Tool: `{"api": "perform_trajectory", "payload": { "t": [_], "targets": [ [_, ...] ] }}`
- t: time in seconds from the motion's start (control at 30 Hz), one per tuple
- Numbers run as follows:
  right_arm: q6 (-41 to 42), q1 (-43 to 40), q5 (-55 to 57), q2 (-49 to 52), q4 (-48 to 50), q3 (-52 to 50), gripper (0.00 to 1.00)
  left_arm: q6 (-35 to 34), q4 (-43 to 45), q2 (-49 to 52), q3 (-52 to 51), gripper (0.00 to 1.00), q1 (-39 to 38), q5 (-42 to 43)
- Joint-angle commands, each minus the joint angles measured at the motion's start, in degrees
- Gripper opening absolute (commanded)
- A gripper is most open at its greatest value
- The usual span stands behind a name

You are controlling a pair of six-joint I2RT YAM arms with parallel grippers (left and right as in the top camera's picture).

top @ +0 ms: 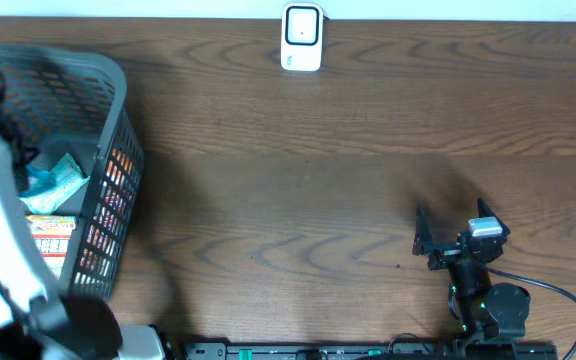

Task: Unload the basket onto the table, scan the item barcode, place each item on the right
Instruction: 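Grasp the blue mouthwash bottle in the basket with the left gripper, then carry the blue bottle to the white scanner with the left gripper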

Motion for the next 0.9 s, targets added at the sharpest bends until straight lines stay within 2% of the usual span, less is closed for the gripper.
{"api": "perform_trajectory", "payload": {
  "t": [0.0, 0.17, 0.37, 0.5, 0.63, 0.87],
  "targets": [
    [-0.5, 0.4, 0.1, -0.3, -0.2, -0.1, 0.99, 1.6, 0.7, -7.9, 1.8, 0.39, 0.6, 2.8],
    [-0.5, 0.4, 0.1, -0.3, -0.2, -0.1, 0.99, 2.3, 4.2, -16.5, 1.8, 0.39, 0.6, 9.0],
    [-0.5, 0.4, 0.1, -0.3, -0.2, -0.1, 0.99, 10.6, 12.0, -23.6, 1.8, 0.39, -0.7, 26.2],
    [-0.5, 0.4, 0.1, -0.3, -0.2, -0.1, 0.99, 13.0, 13.0, -25.2, 1.8, 0.39, -3.8, 34.2],
    [-0.5, 0.4, 0.1, -0.3, -0.2, -0.1, 0.99, 17.6, 13.0, -24.2, 1.8, 0.38, -10.6, 37.9],
    [-0.5, 0.4, 0.1, -0.3, -0.2, -0.1, 0.99, 27.7, 13.0, -18.1, 1.8, 0.38, -27.2, 37.8]
  ]
}}
